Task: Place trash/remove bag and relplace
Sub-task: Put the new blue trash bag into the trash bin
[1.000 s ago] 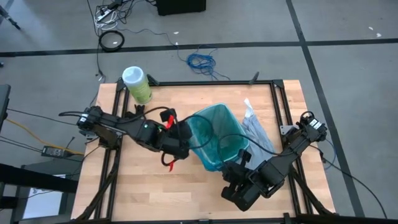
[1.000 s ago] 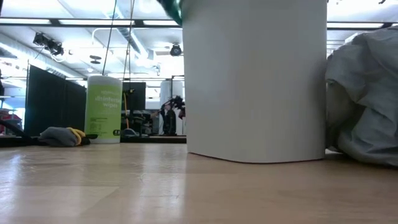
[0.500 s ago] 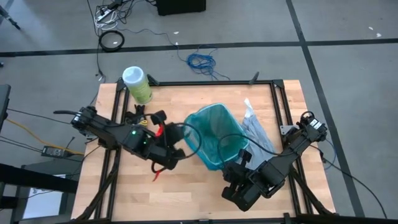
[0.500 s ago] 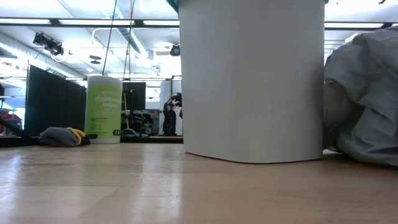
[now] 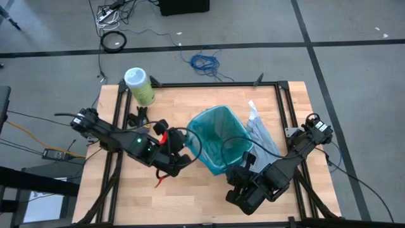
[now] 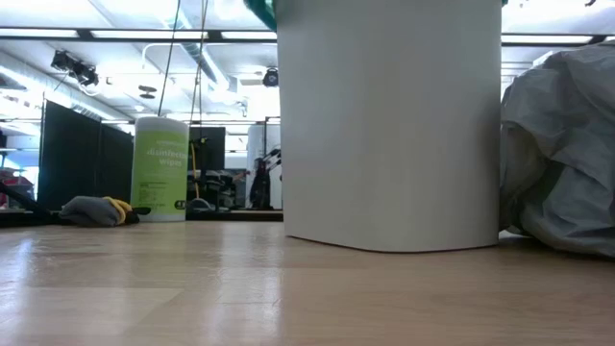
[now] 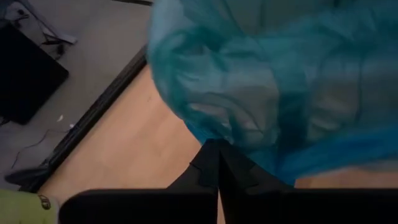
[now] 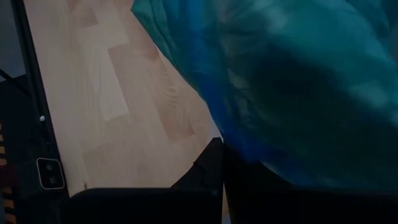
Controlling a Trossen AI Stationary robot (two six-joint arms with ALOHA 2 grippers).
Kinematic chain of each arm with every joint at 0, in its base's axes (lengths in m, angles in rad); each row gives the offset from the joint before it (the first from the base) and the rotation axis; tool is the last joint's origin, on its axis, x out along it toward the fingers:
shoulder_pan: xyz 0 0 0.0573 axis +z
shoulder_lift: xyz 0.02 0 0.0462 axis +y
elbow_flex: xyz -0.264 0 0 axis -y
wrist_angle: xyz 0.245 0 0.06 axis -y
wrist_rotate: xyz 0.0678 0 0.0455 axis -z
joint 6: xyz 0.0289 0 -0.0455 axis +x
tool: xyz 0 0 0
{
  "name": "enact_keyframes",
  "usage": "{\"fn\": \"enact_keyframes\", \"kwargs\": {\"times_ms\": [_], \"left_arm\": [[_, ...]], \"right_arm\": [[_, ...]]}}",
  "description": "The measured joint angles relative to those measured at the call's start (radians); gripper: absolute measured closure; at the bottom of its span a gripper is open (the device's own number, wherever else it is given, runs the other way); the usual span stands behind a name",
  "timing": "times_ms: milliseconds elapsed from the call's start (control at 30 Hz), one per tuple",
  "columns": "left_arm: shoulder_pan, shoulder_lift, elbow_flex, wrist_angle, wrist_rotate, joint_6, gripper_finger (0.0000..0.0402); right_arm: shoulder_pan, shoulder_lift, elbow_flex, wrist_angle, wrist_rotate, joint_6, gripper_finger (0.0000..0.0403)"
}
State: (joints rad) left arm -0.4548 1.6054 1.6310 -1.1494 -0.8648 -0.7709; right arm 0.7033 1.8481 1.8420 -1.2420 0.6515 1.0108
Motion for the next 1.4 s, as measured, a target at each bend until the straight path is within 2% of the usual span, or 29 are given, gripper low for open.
{"fn": "enact_keyframes", "kwargs": {"times_ms": [167,367,500,633,800,933,1000,1100,1233,1400], "left_arm": [[0.003,0.001,-0.032,-0.008,0.071,0.088,0.0366],[0.003,-0.001,-0.033,-0.021,0.110,0.223,0.0289],[0.003,-0.002,-0.026,-0.030,0.126,0.251,0.0237],[0.000,-0.002,0.022,-0.059,0.147,0.291,0.0198],[-0.011,-0.002,0.143,-0.106,0.208,0.214,0.0184],[-0.030,-0.004,0.252,-0.127,0.198,0.066,0.0184],[-0.050,-0.006,0.284,-0.065,0.162,0.005,0.0184],[-0.089,-0.006,0.278,0.140,0.135,0.127,0.0200],[-0.111,0.004,0.207,0.342,0.167,0.262,0.0268],[-0.112,0.006,0.080,0.400,0.178,0.237,0.0371]], "right_arm": [[0.000,0.000,0.000,-0.004,0.000,0.000,0.0403],[0.000,0.000,0.000,-0.004,0.000,0.001,0.0403],[0.000,0.000,0.000,-0.003,0.000,0.001,0.0403],[0.000,0.000,0.000,-0.004,0.000,0.001,0.0403],[0.000,0.000,0.000,-0.010,0.000,0.001,0.0403],[0.000,0.000,0.000,-0.014,0.000,0.001,0.0403],[0.000,0.000,-0.002,-0.014,0.000,0.001,0.0403],[0.000,-0.001,-0.021,-0.016,0.003,0.012,0.0403],[0.001,-0.002,-0.051,-0.014,0.005,0.049,0.0403],[0.000,-0.002,-0.053,-0.004,-0.001,0.057,0.0403]]}}
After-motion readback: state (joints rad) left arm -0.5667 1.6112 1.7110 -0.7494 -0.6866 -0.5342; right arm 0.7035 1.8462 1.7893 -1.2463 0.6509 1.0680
